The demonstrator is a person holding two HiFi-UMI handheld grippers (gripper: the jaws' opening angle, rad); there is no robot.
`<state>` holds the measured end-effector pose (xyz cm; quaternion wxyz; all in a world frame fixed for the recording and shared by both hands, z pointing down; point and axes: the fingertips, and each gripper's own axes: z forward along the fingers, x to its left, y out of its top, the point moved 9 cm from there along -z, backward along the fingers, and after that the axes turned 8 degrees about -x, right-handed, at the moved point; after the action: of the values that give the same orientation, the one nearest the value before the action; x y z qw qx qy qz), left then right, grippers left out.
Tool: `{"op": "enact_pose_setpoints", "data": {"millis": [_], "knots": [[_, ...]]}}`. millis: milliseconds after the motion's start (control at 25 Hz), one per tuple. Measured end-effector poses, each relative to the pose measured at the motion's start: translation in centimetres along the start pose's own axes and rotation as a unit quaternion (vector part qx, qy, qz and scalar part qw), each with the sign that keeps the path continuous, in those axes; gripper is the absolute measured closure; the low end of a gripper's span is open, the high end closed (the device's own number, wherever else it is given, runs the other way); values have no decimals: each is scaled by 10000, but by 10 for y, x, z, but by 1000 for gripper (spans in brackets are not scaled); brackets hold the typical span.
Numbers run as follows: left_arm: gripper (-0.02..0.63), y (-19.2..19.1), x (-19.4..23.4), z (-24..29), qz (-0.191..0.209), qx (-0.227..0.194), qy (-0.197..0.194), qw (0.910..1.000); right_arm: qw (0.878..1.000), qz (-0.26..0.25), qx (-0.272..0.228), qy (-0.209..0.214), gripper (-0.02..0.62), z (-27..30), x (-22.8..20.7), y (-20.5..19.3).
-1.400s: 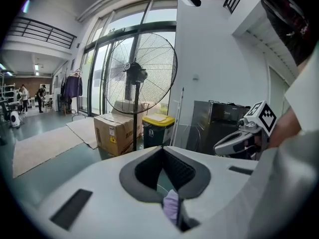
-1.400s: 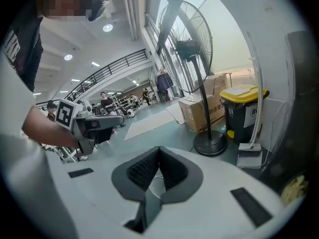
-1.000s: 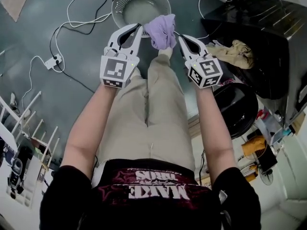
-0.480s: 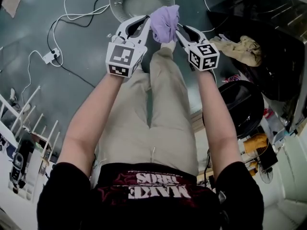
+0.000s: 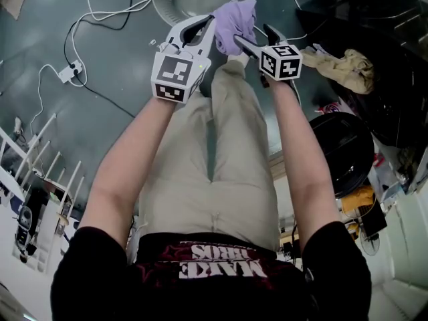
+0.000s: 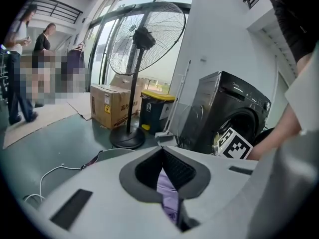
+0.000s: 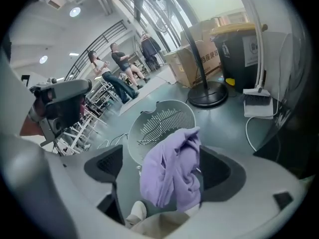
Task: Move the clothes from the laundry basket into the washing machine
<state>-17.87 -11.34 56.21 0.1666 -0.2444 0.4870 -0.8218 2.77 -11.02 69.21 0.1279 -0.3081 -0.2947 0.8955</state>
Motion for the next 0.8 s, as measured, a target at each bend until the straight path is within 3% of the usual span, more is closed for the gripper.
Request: {"op": "enact_pose_setpoints", "data": {"millis": [280, 800], "knots": [[601, -10, 7, 11, 193, 66, 94, 9997, 9993, 352, 123, 10, 29, 20, -14, -15], [600, -44, 29, 8, 82, 314, 206, 9993, 9974, 501, 513, -53, 6, 61, -33, -38]]}}
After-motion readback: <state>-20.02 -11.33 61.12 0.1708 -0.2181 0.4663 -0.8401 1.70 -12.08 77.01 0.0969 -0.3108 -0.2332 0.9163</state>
